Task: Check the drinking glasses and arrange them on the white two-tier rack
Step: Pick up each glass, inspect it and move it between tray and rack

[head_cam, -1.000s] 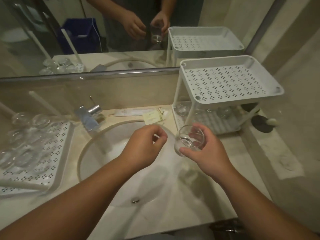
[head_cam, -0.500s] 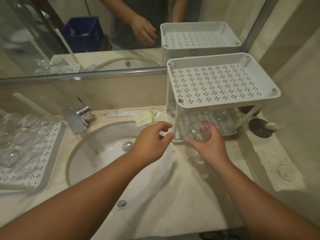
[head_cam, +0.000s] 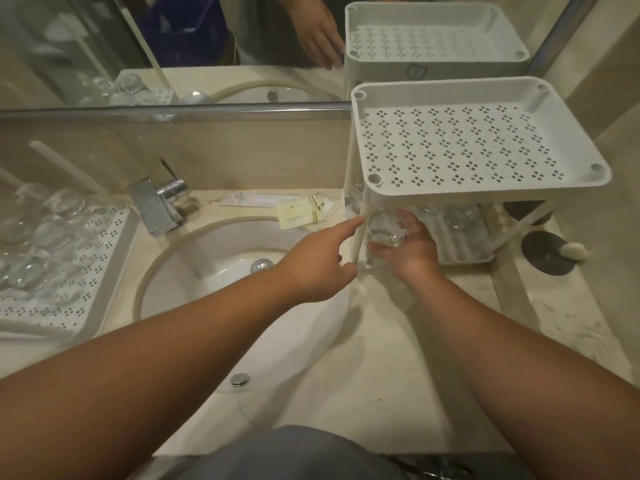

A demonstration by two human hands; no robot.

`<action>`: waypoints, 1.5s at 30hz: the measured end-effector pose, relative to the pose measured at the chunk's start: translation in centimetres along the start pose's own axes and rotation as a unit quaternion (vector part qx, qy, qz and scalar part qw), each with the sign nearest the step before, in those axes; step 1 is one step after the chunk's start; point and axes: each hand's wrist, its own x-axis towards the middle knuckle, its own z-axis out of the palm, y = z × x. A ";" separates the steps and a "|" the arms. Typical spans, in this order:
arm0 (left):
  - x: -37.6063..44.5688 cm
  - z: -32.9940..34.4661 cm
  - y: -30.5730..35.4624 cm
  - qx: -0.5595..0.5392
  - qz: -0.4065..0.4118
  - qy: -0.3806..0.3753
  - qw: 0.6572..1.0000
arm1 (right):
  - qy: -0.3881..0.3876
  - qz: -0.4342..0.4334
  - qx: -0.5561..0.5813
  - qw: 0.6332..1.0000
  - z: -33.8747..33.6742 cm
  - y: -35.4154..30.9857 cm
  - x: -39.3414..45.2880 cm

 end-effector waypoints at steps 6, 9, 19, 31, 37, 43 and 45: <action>0.0 0.4 -0.4 -0.012 0.003 0.004 1.000 | -0.025 0.021 -0.030 0.999 0.9 0.8 0.5; 0.0 0.6 -0.3 -0.029 0.002 0.008 1.000 | -0.032 0.003 -0.047 0.998 1.1 0.8 0.9; -0.1 0.3 0.0 -0.044 -0.007 -0.001 0.999 | -0.054 -0.015 -0.053 0.997 1.6 1.0 1.5; -0.1 0.4 0.0 -0.057 0.000 -0.006 0.998 | -0.043 -0.016 -0.050 0.998 2.5 0.4 3.0; 0.0 0.3 -0.2 -0.065 0.007 -0.008 0.998 | -0.027 -0.020 -0.054 0.998 2.9 -0.1 3.8; 0.1 0.5 -0.3 -0.081 0.008 -0.007 0.997 | -0.019 -0.010 -0.051 0.998 3.3 -0.8 4.0; 0.1 0.6 -0.3 -0.080 0.007 -0.008 0.997 | -0.020 -0.004 -0.047 0.999 3.3 -1.0 4.0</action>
